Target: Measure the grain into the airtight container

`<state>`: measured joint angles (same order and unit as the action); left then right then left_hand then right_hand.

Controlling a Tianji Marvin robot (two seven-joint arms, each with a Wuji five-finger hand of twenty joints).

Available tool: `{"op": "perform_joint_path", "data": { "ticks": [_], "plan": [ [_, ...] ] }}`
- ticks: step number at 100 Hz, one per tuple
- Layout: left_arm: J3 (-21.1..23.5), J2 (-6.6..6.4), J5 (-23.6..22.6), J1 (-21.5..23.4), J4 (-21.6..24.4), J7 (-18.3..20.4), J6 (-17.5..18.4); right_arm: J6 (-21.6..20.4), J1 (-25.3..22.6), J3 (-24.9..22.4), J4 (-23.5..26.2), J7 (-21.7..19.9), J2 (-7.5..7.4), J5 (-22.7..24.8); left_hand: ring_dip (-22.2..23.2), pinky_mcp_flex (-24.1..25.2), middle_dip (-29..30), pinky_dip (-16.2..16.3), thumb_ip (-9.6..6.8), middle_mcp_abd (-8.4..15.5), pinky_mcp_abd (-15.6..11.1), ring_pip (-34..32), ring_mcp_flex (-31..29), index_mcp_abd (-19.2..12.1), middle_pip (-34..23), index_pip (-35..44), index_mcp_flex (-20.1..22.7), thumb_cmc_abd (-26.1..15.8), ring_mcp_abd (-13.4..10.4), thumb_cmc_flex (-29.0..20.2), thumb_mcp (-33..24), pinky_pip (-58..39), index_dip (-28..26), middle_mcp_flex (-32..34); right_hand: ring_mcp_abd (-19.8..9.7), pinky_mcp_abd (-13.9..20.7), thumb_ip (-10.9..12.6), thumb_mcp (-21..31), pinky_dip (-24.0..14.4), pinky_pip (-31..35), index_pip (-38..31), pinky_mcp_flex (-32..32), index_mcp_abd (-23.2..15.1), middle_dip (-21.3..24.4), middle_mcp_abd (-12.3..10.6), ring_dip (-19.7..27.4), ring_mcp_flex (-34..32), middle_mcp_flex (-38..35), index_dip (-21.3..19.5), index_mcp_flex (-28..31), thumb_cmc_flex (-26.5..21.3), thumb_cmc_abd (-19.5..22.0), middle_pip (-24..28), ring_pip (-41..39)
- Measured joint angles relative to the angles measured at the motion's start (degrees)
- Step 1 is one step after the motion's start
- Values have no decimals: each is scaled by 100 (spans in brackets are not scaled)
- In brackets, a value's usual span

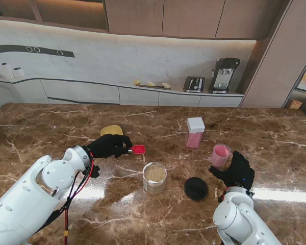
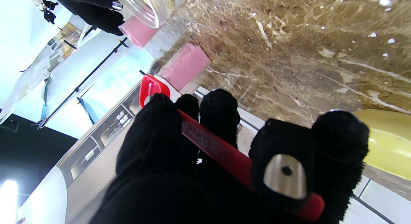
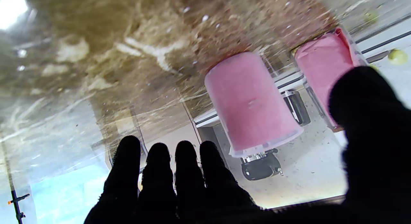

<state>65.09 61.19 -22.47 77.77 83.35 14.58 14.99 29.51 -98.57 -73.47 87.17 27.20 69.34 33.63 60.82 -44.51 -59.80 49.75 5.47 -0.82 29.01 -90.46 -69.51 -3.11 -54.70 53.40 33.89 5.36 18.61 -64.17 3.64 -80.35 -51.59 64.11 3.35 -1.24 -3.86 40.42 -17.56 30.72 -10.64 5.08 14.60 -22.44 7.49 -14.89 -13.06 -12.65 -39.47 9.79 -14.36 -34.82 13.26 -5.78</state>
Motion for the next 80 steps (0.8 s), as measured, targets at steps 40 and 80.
{"op": "perform_joint_path", "data": {
  "ticks": [40, 80],
  "plan": [
    [132, 1, -64, 77, 105, 12, -6, 115, 721, 328, -864, 437, 276, -432, 0, 13, -55, 0, 0, 12, 0, 0, 0, -5, -1, -2, 0, 0, 0, 0, 0, -12, 0, 0, -5, 82, 1, 67, 0, -218, 49, -273, -11, 75, -9, 4, 356, 285, -15, -90, 175, 56, -212, 20],
    [193, -13, -109, 134, 175, 64, -56, -472, 1191, 350, -1461, 216, 265, -635, 0, 58, -58, 5, 0, 19, 0, -1, 0, -12, -1, -4, 0, 0, 0, 0, 0, -53, 0, 0, -54, 112, 1, 214, -138, -431, 435, -552, -80, 75, -85, 4, 583, 371, 67, -288, 237, -18, -704, 31]
  ]
}}
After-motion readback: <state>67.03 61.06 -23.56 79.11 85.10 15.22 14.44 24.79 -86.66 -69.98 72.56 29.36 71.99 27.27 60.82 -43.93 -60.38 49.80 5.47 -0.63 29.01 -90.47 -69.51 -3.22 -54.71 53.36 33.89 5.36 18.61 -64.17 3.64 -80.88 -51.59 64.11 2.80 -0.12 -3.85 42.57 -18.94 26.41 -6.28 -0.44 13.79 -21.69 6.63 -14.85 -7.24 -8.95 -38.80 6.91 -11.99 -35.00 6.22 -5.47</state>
